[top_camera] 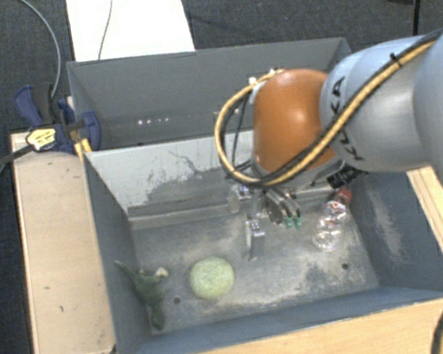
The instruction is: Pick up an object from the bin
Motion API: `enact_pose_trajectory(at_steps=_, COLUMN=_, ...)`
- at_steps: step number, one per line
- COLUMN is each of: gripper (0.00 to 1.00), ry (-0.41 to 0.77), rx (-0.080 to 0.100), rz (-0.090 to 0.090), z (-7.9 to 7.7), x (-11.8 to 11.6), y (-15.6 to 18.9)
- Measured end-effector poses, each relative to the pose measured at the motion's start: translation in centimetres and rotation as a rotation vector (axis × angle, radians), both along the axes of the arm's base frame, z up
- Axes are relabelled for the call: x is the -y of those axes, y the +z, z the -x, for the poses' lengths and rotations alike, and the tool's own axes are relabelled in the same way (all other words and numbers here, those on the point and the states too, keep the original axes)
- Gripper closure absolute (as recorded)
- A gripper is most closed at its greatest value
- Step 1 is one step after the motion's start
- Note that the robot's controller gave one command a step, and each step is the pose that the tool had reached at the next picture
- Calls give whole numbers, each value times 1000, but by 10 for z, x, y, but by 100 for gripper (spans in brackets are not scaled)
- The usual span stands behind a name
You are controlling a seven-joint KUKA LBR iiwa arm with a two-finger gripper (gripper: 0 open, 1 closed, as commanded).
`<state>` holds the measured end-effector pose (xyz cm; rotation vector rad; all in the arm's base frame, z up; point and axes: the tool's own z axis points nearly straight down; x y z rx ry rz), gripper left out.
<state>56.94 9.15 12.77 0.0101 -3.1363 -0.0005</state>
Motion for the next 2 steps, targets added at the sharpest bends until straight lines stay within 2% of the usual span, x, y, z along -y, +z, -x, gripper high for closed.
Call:
enact_pose_trajectory(at_steps=1, gripper=0, ry=-2, rx=8, rz=-1, z=-2, x=0, y=5)
enact_pose_trajectory(at_steps=2, gripper=0, ry=47, rx=9, rz=-1, z=37, x=-26, y=-32)
